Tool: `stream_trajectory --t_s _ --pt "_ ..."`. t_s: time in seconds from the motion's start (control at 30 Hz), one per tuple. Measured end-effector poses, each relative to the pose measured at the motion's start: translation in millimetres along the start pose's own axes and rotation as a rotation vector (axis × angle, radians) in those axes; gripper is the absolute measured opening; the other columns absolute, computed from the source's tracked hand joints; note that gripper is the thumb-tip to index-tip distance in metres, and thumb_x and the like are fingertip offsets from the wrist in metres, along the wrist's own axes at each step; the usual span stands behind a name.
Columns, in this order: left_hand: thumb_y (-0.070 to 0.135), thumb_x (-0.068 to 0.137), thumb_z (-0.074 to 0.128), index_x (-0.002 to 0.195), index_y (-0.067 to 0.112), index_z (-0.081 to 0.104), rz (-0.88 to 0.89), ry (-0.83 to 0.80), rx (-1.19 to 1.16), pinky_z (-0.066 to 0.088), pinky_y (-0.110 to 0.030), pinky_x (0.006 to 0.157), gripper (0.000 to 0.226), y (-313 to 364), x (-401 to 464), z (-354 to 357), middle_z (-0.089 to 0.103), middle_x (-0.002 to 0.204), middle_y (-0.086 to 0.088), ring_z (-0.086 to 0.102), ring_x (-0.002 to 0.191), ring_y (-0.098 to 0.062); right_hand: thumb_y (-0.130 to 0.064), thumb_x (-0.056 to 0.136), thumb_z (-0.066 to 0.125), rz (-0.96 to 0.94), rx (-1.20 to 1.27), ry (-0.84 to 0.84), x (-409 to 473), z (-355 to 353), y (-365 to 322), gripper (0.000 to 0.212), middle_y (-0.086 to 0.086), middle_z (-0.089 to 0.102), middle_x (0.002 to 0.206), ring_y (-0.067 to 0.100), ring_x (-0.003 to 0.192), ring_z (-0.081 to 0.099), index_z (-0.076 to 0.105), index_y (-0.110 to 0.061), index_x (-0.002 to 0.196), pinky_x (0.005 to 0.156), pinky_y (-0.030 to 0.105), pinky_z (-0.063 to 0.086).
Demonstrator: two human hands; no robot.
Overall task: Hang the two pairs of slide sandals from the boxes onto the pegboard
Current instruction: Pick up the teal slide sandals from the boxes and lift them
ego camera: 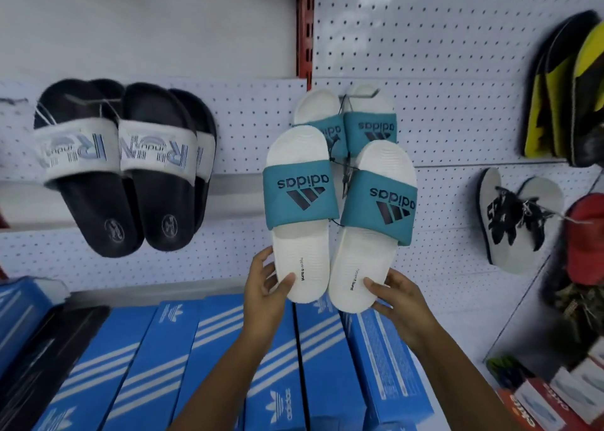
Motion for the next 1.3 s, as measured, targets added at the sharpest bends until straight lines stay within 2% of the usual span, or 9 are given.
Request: stream_trajectory --t_s 0.17,0.27,0.37,0.57,0.67,0.9,1.0,1.1,1.3 --pt "0.002 0.085 0.064 0.117 0.038 0.051 0.168 -0.020 0.005 0.052 -0.030 0.088 0.049 47 22 26 0.066 0.115 -0.003 0.062 0.107 -0.019 -0.004 0.083 0.067 -0.167 0.031 0.004 8 7 -52 0.024 0.001 0.072 0.104 0.009 0.086 0.071 0.067 -0.010 0.106 0.068 0.023 0.057" --pt "0.002 0.085 0.064 0.109 0.044 0.052 0.245 -0.029 -0.001 0.052 -0.034 0.091 0.051 68 37 41 0.064 0.120 -0.004 0.061 0.109 -0.020 -0.004 0.082 0.068 -0.228 0.040 0.020 18 9 -78 0.030 0.002 0.072 0.107 0.012 0.091 0.069 0.066 -0.009 0.111 0.076 0.028 0.056" --pt "0.002 0.085 0.064 0.104 0.048 0.051 0.281 -0.044 -0.012 0.053 -0.037 0.091 0.051 78 47 52 0.066 0.111 0.005 0.062 0.107 -0.018 -0.004 0.082 0.068 -0.267 0.038 0.020 26 9 -96 0.030 0.003 0.071 0.107 0.015 0.095 0.068 0.065 -0.008 0.112 0.075 0.028 0.055" --pt "0.004 0.084 0.066 0.105 0.047 0.051 0.259 -0.027 -0.016 0.052 -0.042 0.094 0.051 72 56 60 0.066 0.111 0.004 0.062 0.106 -0.018 -0.004 0.081 0.069 -0.275 0.023 0.012 40 2 -99 0.031 0.005 0.071 0.110 0.014 0.095 0.069 0.066 -0.008 0.112 0.070 0.024 0.055" --pt "0.002 0.084 0.066 0.105 0.046 0.051 0.283 -0.014 -0.022 0.052 -0.039 0.093 0.051 69 55 61 0.066 0.115 -0.002 0.062 0.108 -0.019 -0.004 0.081 0.069 -0.285 0.027 0.009 44 -1 -97 0.032 0.005 0.072 0.110 0.014 0.095 0.070 0.067 -0.008 0.112 0.068 0.023 0.057" --pt "0.002 0.084 0.066 0.113 0.040 0.050 0.289 -0.009 -0.060 0.054 -0.029 0.083 0.051 71 63 63 0.067 0.106 0.006 0.063 0.102 -0.013 -0.003 0.081 0.068 -0.310 0.033 -0.029 52 2 -108 0.031 0.003 0.073 0.108 0.012 0.090 0.072 0.067 -0.007 0.112 0.068 0.022 0.057" --pt "0.002 0.084 0.066 0.118 0.035 0.049 0.259 -0.014 -0.056 0.054 -0.033 0.086 0.051 67 69 64 0.067 0.108 0.004 0.062 0.105 -0.016 -0.003 0.082 0.068 -0.279 0.030 -0.032 55 2 -106 0.033 0.003 0.072 0.109 0.013 0.092 0.071 0.066 -0.008 0.114 0.069 0.022 0.056" --pt "0.003 0.083 0.066 0.114 0.039 0.050 0.231 -0.011 -0.022 0.054 -0.038 0.090 0.050 57 72 65 0.065 0.117 -0.003 0.061 0.109 -0.020 -0.003 0.083 0.067 -0.227 0.038 -0.021 60 -1 -95 0.033 0.005 0.072 0.111 0.016 0.099 0.068 0.066 -0.008 0.115 0.072 0.025 0.054" --pt "0.000 0.085 0.063 0.123 0.030 0.048 0.185 0.052 0.045 0.052 -0.025 0.087 0.050 24 66 66 0.061 0.121 -0.004 0.057 0.116 -0.023 -0.003 0.083 0.067 -0.212 -0.056 0.051 65 -4 -68 0.034 0.009 0.069 0.113 0.021 0.098 0.067 0.064 -0.009 0.117 0.065 0.022 0.055"
Point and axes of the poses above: each hand's wrist, its own x-axis towards the middle knuckle, its own z-axis out of the palm, y = z × x, the point moved 1 cm from there along x, towards the middle knuckle
